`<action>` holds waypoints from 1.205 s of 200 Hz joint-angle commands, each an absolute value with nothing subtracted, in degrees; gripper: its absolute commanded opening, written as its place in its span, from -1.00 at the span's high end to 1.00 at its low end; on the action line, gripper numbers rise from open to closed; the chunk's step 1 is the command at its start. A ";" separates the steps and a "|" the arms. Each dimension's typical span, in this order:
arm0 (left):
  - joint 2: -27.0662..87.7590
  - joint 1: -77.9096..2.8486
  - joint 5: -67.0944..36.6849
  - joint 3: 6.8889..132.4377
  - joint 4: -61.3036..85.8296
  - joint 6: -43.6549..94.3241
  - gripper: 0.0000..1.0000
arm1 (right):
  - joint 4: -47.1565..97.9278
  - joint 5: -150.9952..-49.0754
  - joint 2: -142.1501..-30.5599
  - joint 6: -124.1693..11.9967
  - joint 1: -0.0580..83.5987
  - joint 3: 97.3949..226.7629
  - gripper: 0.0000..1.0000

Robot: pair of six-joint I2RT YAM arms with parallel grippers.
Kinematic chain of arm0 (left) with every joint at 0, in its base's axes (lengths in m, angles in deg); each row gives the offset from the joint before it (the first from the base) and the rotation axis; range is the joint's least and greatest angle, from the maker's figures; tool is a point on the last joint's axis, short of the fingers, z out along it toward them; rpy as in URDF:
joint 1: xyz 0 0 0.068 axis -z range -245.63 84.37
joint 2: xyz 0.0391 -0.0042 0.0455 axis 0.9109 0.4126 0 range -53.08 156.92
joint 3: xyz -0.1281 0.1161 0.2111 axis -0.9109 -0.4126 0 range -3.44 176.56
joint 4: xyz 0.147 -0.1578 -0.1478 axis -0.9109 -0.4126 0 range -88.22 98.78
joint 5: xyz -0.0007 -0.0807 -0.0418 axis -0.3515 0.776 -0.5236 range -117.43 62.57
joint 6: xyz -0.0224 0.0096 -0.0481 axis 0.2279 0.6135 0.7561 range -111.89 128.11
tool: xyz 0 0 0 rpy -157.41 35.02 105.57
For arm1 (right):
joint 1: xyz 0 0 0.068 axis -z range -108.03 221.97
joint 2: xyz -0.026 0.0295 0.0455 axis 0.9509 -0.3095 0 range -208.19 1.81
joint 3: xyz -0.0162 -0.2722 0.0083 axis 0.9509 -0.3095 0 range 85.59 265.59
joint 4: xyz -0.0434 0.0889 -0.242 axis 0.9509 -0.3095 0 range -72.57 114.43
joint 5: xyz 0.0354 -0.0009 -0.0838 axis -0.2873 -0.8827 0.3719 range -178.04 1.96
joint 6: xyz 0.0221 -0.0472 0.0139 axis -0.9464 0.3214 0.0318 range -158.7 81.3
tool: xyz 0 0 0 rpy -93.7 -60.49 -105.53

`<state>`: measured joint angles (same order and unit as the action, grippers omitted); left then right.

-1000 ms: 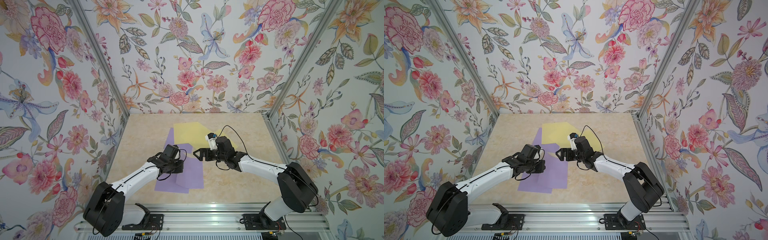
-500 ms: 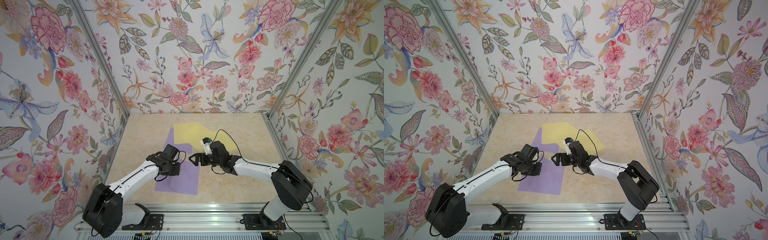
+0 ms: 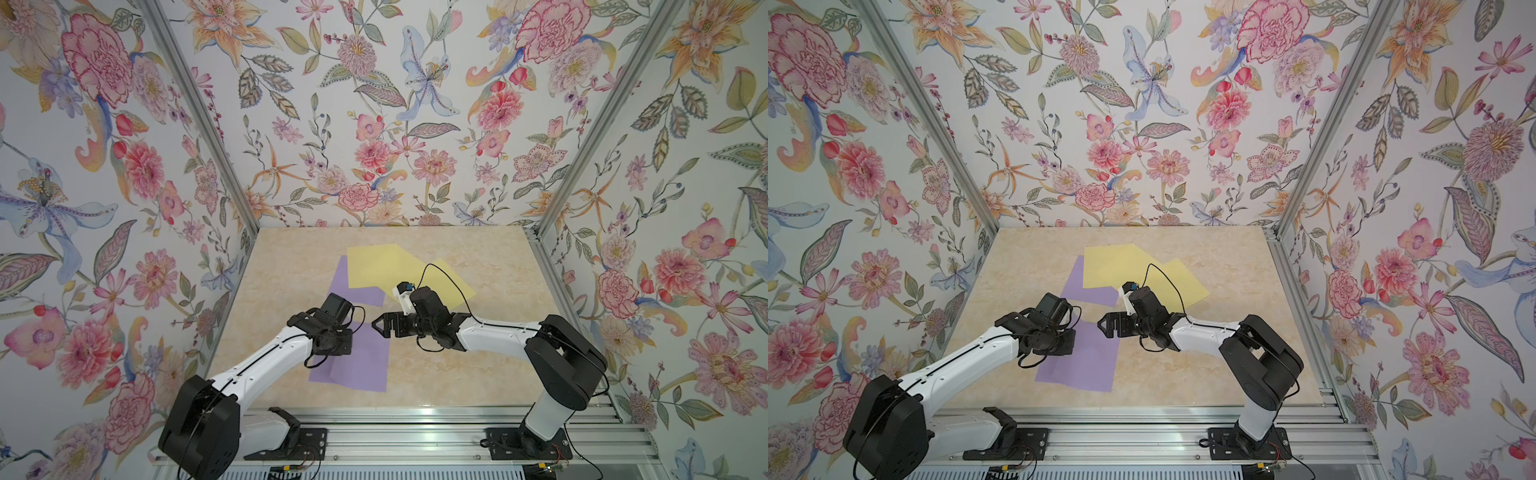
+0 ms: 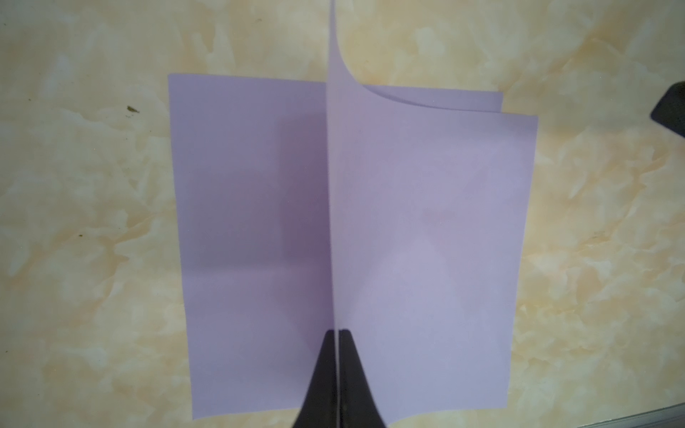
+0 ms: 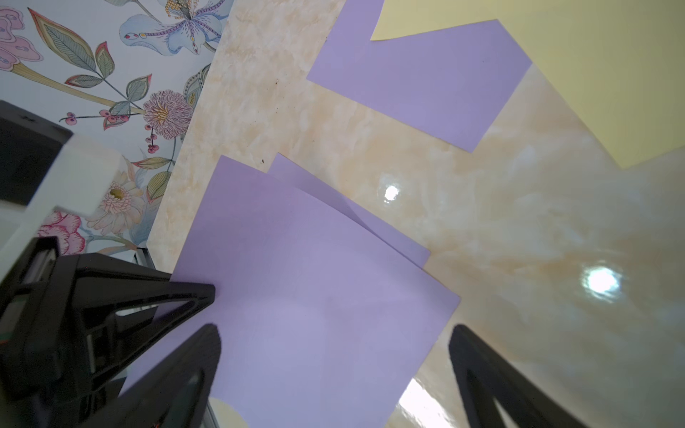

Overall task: Sort the scattered colored papers by color
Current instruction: Place the colored paper.

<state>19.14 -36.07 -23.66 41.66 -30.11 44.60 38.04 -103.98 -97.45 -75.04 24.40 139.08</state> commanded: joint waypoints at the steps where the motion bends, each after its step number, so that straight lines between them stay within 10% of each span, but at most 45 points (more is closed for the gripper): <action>1: 17.76 -36.98 -26.12 40.92 -31.56 45.20 1.00 | 38.60 -105.01 -99.12 -75.33 23.81 141.22 -0.99; 241: 18.40 -37.86 -29.82 42.62 -31.41 50.38 1.00 | 37.86 -108.95 -104.42 -74.65 23.21 144.61 -0.99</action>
